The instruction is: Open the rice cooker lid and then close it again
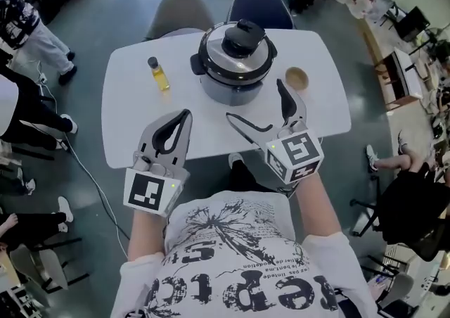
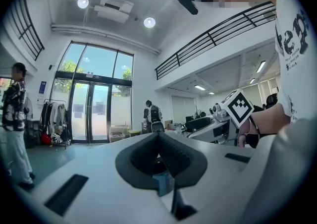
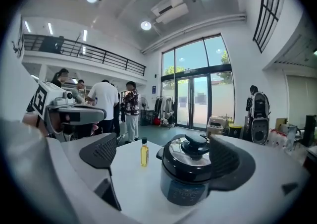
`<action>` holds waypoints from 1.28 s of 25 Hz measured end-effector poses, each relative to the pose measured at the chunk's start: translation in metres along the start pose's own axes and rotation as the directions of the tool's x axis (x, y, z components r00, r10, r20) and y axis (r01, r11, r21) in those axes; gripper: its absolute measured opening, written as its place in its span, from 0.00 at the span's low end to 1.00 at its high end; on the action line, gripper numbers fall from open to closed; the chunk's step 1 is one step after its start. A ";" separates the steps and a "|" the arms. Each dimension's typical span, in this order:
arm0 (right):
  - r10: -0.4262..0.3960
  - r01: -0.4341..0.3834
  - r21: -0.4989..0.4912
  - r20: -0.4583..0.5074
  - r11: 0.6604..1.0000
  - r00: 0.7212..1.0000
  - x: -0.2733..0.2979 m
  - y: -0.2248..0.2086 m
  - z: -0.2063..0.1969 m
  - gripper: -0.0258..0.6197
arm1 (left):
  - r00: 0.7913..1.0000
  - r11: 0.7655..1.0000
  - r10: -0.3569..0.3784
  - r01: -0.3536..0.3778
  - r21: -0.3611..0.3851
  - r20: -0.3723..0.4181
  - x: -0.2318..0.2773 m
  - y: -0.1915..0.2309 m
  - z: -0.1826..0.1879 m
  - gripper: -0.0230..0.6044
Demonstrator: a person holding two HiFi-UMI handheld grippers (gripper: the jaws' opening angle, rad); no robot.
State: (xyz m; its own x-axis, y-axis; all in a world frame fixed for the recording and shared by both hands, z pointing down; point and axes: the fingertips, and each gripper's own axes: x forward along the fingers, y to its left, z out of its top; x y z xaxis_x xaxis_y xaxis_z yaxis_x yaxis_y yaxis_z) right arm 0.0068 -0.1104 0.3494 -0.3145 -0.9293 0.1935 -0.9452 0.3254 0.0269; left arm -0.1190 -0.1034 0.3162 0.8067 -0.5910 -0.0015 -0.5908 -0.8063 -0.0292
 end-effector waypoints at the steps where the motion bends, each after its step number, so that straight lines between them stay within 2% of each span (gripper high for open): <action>1: 0.016 -0.017 -0.013 -0.019 1.000 1.000 0.011 -0.012 0.001 0.95 | 1.000 1.000 0.011 -0.011 0.005 0.001 0.014 0.004 0.001 0.06; 6: 0.100 -0.105 -0.037 -0.122 0.994 0.987 0.070 -0.072 -0.005 0.94 | 0.998 0.998 0.063 -0.063 0.023 0.000 0.082 0.019 0.004 0.06; 12: 0.192 -0.215 -0.060 -0.270 0.975 0.944 0.134 -0.119 -0.022 0.92 | 0.991 0.991 0.137 -0.137 0.012 0.007 0.138 0.040 -0.002 0.06; 14: 0.217 -0.250 -0.059 -0.331 0.966 0.918 0.152 -0.129 -0.029 0.91 | 0.986 0.986 0.165 -0.165 0.005 0.001 0.149 0.048 -0.006 0.06; 16: 0.241 -0.289 -0.058 -0.411 0.956 0.879 0.169 -0.138 -0.038 0.89 | 0.980 0.980 0.197 -0.197 -0.002 -0.004 0.159 0.058 -0.009 0.06; 19: 0.252 -0.330 -0.069 -0.505 0.942 0.826 0.192 -0.149 -0.046 0.81 | 0.973 0.973 0.232 -0.233 -0.011 -0.011 0.174 0.069 -0.014 0.06; 21: 0.259 -0.345 -0.067 -0.533 0.936 0.806 0.205 -0.152 -0.049 0.74 | 0.969 0.969 0.246 -0.247 -0.010 -0.028 0.182 0.075 -0.020 0.06; 23: 0.276 -0.366 -0.053 -0.560 0.929 0.781 0.217 -0.152 -0.056 0.72 | 0.965 0.966 0.257 -0.258 -0.003 -0.043 0.188 0.081 -0.026 0.06; 26: 0.294 -0.405 -0.042 -0.620 0.913 0.727 0.232 -0.151 -0.073 0.69 | 0.963 0.964 0.267 -0.267 0.006 -0.046 0.197 0.089 -0.036 0.06; 28: 0.315 -0.425 -0.013 -0.649 0.905 0.692 0.236 -0.148 -0.079 0.62 | 0.963 0.964 0.265 -0.265 0.013 -0.053 0.201 0.091 -0.037 0.06; 30: 0.344 -0.427 0.038 -0.657 0.904 0.670 0.236 -0.145 -0.080 0.52 | 0.964 0.965 0.260 -0.260 0.022 -0.058 0.205 0.093 -0.035 0.06; 32: 0.339 -0.413 0.057 -0.677 0.909 0.653 0.234 -0.146 -0.080 0.52 | 0.966 0.968 0.251 -0.250 0.027 -0.054 0.207 0.093 -0.031 0.06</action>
State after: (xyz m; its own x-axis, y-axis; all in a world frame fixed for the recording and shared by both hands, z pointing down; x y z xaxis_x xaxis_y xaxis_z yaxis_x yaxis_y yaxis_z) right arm 0.0777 -0.3615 0.4697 -0.4667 -0.3785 0.7993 -0.7341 0.6698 -0.1114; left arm -0.0074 -0.3016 0.3438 0.6303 -0.7750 0.0455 -0.7730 -0.6320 -0.0550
